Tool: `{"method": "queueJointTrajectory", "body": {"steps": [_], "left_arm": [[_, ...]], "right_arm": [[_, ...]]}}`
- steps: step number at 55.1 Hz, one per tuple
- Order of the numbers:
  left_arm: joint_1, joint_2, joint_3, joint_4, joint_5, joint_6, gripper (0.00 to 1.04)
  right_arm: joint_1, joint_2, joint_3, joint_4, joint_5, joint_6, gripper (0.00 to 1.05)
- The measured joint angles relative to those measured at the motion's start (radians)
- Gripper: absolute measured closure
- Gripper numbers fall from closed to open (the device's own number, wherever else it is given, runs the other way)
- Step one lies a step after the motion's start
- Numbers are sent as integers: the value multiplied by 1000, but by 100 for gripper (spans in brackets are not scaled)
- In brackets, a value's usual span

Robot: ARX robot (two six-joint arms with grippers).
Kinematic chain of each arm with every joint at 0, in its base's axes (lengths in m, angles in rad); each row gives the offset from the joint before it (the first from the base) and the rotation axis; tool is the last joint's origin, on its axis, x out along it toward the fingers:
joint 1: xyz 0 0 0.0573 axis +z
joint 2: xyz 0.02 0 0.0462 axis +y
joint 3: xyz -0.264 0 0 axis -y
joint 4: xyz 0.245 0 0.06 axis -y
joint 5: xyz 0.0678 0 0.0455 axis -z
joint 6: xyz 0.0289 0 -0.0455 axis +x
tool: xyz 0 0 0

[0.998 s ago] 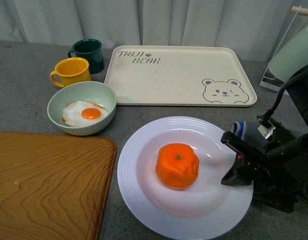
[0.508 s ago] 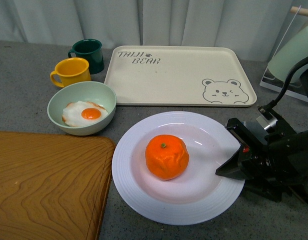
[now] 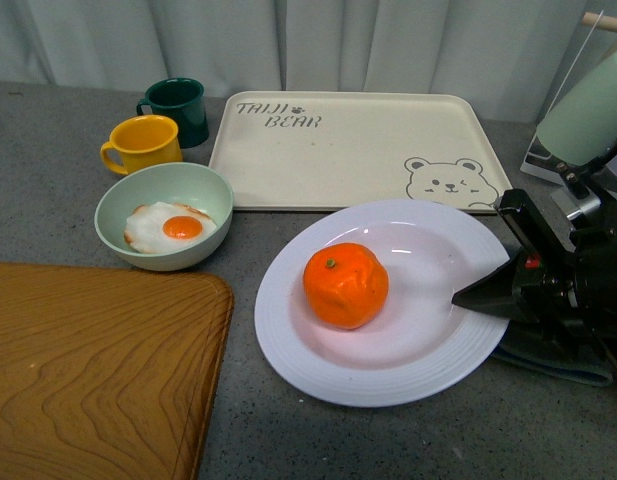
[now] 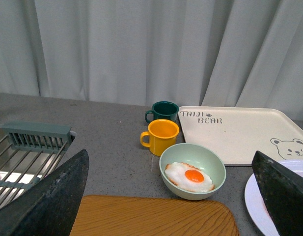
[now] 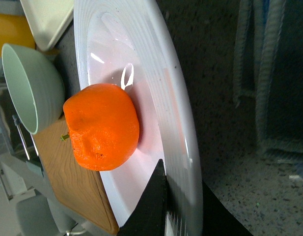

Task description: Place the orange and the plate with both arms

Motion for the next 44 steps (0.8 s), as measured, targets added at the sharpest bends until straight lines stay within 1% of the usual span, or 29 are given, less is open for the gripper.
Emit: {"method": "queueJointTrajectory", "body": {"steps": [6,20,30,44], "left_arm": [[0,0,0,0,0,0,7],[0,0,0,0,0,0,7],[0,0,0,0,0,0,7],[0,0,0,0,0,0,7]], "right_arm": [[-26,0,53,35,-17,11,101],[-37,43,212,34,-61,18,101],[-37,166,383,-16,-68,19,101],[-27,365,689,-140,-71,3,101]]}}
